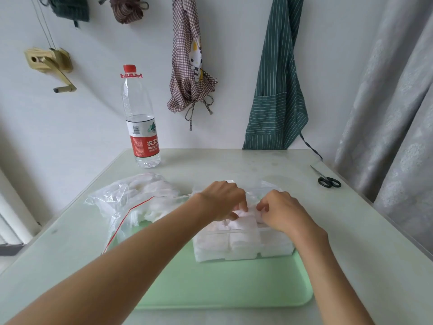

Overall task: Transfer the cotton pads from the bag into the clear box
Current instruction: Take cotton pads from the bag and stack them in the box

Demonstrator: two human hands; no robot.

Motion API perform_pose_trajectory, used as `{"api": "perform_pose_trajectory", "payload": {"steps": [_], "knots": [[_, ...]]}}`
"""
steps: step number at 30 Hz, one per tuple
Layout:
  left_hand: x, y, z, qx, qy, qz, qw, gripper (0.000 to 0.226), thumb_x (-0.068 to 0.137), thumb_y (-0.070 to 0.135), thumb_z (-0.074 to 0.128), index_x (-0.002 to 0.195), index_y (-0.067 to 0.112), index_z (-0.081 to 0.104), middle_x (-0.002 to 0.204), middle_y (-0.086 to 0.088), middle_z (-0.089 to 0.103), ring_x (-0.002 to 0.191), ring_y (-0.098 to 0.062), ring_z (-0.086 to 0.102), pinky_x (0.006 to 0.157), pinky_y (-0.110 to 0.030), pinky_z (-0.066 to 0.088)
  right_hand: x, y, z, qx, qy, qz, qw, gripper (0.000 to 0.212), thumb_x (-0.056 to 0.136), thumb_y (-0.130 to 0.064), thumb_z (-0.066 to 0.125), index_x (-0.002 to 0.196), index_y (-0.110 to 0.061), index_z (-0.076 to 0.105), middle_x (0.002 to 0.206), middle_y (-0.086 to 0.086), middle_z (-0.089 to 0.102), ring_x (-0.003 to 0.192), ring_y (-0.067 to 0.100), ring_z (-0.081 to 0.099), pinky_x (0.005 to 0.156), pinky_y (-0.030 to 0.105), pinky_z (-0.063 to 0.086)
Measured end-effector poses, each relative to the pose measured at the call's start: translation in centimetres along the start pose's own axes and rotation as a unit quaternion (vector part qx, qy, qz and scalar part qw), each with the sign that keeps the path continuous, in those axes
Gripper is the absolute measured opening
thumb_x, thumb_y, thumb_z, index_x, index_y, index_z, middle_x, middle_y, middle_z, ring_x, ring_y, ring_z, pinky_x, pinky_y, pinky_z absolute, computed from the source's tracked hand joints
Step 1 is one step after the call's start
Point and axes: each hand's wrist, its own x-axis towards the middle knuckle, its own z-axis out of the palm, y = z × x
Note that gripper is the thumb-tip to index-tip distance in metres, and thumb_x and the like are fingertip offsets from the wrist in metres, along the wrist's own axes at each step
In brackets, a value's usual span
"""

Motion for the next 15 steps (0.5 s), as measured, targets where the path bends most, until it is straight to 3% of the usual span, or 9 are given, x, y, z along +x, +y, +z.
{"api": "perform_pose_trajectory", "payload": {"steps": [4,7,11,15], "knots": [[-0.6,-0.8,-0.9,-0.110,-0.021,-0.039,0.993,0.033,0.085,0.022,0.068,0.118,0.023,0.065,0.113,0.004,0.067,0.105,-0.014,0.061,0.087,-0.028,0.047,-0.2,-0.3,-0.6,0.041,0.037,0.010,0.998,0.031,0.081,-0.031,0.067,0.110,-0.019,0.067,0.110,0.002,0.065,0.101,0.025,0.061,0.079,0.029,0.047],[-0.9,-0.9,-1.0,-0.101,-0.022,-0.039,0.994,0.033,0.085,0.024,0.068,0.117,0.023,0.065,0.114,0.004,0.067,0.106,-0.014,0.060,0.085,-0.026,0.045,-0.4,-0.6,-0.4,0.028,0.016,0.012,0.999,0.033,0.078,-0.030,0.072,0.103,-0.009,0.070,0.105,0.008,0.069,0.097,0.028,0.063,0.082,0.034,0.051],[-0.9,-0.1,-0.6,-0.063,-0.006,-0.045,0.997,0.034,0.088,0.024,0.065,0.121,0.026,0.061,0.117,0.002,0.064,0.112,-0.016,0.055,0.078,-0.023,0.034,-0.3,-0.6,0.0,0.015,-0.008,0.014,1.000,0.030,0.079,-0.027,0.069,0.103,-0.008,0.070,0.106,0.010,0.069,0.099,0.029,0.063,0.084,0.035,0.052],[-3.2,0.1,-1.0,-0.107,0.057,-0.071,0.990,0.033,0.093,0.027,0.055,0.127,0.029,0.057,0.131,0.005,0.057,0.122,-0.017,0.049,0.094,-0.027,0.036,-0.3,-0.3,-0.4,0.028,0.021,0.016,0.999,0.026,0.081,-0.022,0.063,0.104,-0.014,0.070,0.106,0.005,0.068,0.100,0.029,0.061,0.080,0.031,0.051]]}}
